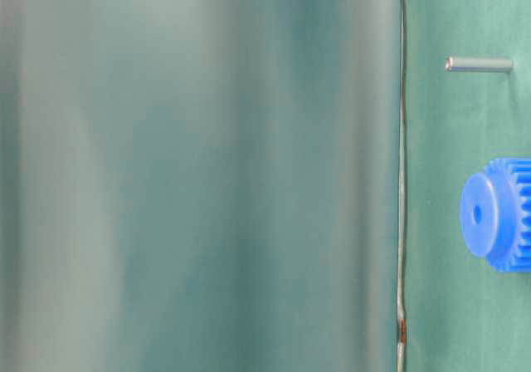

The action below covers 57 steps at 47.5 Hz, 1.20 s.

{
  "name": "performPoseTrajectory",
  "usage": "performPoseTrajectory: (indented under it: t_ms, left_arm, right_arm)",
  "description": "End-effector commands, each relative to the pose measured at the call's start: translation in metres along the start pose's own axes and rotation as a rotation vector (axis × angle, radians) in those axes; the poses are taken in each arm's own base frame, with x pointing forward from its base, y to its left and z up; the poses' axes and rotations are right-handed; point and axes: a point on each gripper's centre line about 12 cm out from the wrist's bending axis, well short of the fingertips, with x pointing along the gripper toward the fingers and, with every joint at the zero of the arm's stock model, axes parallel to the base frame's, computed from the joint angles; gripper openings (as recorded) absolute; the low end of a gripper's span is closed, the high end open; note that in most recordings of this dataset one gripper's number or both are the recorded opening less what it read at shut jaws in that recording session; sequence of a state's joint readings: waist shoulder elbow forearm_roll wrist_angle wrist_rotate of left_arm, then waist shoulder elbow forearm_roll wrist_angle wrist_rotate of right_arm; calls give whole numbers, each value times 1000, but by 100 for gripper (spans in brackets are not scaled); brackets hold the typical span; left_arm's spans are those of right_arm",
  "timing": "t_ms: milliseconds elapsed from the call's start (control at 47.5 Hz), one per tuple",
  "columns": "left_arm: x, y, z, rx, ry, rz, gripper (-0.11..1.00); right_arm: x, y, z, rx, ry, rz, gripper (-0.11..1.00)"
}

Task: Insert the shaft placed at a random location into the center hole of the medium gear at another random location.
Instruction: 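Move the right gripper left over the upright silver shaft, fingers open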

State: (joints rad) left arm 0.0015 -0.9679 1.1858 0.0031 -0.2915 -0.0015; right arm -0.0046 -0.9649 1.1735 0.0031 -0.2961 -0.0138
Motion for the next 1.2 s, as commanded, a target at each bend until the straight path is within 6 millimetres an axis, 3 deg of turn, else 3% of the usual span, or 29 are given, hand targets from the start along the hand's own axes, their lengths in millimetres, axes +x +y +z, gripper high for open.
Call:
performPoseTrajectory:
  t_ms: [0, 379, 674, 801, 948, 1032, 1180]
  left_arm:
    - [5, -1, 11, 8, -5, -8, 0]
    - [3, -1, 12, 7, -8, -8, 0]
    - [3, -1, 12, 5, -8, -8, 0]
    - [3, -1, 12, 7, -8, -8, 0]
    - [3, -1, 12, 5, -6, -8, 0]
    - [3, -1, 12, 5, -8, -8, 0]
    - [3, -1, 11, 5, -5, -8, 0]
  right_arm:
    - [2, 0, 3, -13, -3, 2, 1]
    - [6, -8, -5, 5, 45, -39, 1]
    - [22, -30, -41, 34, 183, -140, 3]
    - [32, -35, -59, 36, 232, -157, 26]
    - [47, -46, -81, 48, 309, -192, 70]
    - [56, -53, -98, 54, 366, -213, 90]
    - [70, -64, -122, 64, 432, -243, 87]
